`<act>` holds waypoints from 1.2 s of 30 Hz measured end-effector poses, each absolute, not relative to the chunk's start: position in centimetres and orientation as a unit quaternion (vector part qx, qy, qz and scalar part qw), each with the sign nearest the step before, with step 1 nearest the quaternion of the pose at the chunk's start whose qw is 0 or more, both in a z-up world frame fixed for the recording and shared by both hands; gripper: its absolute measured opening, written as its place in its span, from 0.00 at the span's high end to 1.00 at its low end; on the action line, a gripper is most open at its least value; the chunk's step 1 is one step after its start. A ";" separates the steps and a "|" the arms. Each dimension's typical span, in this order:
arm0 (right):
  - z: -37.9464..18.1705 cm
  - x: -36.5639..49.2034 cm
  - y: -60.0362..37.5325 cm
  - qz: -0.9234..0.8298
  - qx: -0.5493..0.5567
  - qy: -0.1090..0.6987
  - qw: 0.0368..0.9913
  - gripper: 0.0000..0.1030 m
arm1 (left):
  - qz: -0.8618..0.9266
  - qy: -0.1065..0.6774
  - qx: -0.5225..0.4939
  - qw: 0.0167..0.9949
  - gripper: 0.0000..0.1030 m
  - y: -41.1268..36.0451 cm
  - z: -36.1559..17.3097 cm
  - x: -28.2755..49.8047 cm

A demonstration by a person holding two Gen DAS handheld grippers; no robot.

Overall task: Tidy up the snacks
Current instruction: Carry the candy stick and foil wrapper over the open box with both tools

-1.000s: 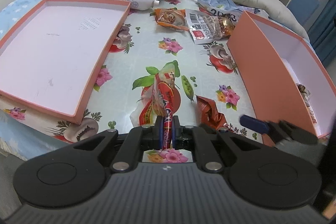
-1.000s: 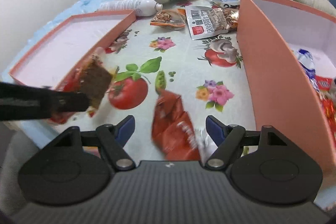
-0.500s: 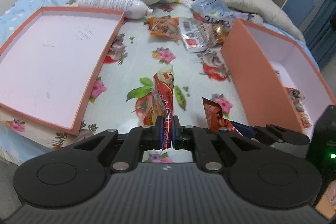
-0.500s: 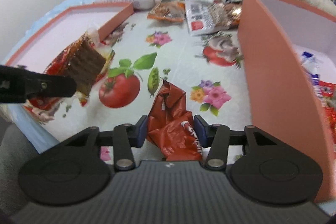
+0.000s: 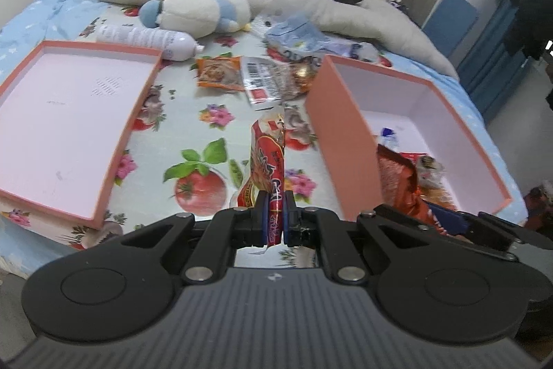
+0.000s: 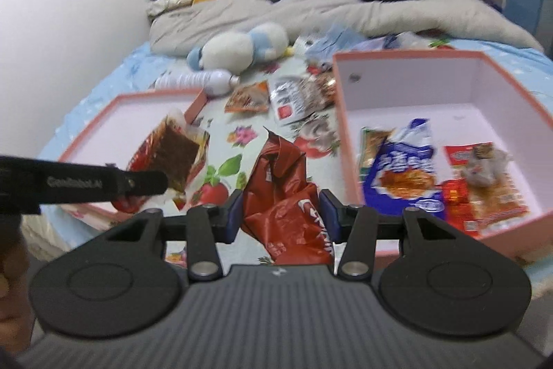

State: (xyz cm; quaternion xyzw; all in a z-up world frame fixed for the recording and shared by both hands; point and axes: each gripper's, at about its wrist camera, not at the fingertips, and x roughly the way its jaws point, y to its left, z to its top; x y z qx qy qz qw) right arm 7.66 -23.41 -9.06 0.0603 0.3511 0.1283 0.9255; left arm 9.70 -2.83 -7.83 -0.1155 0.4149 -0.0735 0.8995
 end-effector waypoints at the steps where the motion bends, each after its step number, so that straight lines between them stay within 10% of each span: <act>1: -8.5 7.1 -23.7 0.123 0.063 0.346 0.928 0.51 | -0.077 0.413 -0.116 0.900 0.91 -3.1 -7.5 9.4; 36: -10.0 11.3 -37.4 0.013 0.126 0.381 0.916 0.51 | -0.225 0.463 -0.097 0.852 0.91 -20.4 -6.9 19.8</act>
